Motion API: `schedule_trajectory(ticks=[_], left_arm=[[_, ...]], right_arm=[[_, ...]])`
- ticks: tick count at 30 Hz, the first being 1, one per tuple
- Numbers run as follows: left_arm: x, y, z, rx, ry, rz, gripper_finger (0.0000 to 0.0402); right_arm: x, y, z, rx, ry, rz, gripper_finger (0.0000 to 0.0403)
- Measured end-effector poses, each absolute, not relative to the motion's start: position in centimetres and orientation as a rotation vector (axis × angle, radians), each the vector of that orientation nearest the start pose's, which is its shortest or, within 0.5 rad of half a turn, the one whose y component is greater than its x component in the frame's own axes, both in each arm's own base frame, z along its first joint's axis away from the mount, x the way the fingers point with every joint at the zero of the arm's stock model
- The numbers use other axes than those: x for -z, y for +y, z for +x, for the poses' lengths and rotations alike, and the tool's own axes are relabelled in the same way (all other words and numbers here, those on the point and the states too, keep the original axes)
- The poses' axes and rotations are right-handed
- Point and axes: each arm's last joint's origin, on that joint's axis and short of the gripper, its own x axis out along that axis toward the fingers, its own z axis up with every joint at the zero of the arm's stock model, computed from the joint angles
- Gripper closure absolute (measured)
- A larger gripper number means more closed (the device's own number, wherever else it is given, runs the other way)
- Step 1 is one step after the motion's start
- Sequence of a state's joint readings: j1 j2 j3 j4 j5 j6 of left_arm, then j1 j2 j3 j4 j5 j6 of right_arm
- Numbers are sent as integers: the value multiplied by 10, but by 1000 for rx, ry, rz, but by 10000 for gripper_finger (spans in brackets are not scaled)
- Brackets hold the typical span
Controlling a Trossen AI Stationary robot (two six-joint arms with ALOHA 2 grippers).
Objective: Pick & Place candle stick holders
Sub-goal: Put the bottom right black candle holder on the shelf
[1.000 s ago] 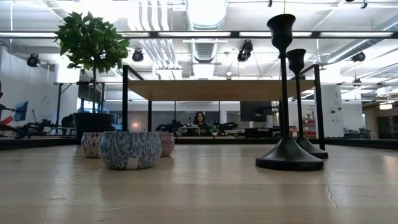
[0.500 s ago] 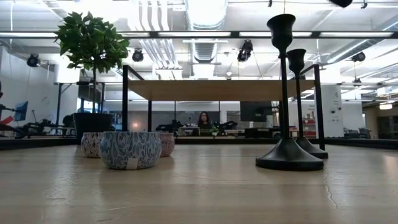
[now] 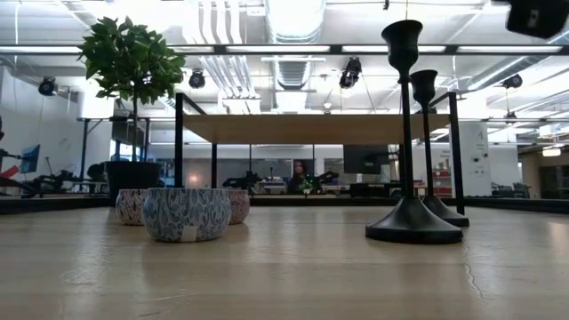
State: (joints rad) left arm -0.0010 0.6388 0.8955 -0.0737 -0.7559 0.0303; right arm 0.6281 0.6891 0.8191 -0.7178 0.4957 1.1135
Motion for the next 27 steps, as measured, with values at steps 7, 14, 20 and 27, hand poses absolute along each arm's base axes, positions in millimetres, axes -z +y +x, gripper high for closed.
schedule_trajectory(ticks=[7, 14, 20, 27], left_arm=[[-397, 20, 117, -756, -158, -39, 252], [-397, 20, 117, -756, -155, -37, 252], [-396, 20, 117, -756, -152, -37, 252], [-396, 20, 117, -756, -152, -37, 252]], right_arm=[[-306, 58, 102, 438, 189, 618, 228], [-272, 56, 100, 458, 251, 455, 229], [-250, 54, 98, 455, 271, 425, 229], [-221, 56, 99, 436, 341, 399, 229]])
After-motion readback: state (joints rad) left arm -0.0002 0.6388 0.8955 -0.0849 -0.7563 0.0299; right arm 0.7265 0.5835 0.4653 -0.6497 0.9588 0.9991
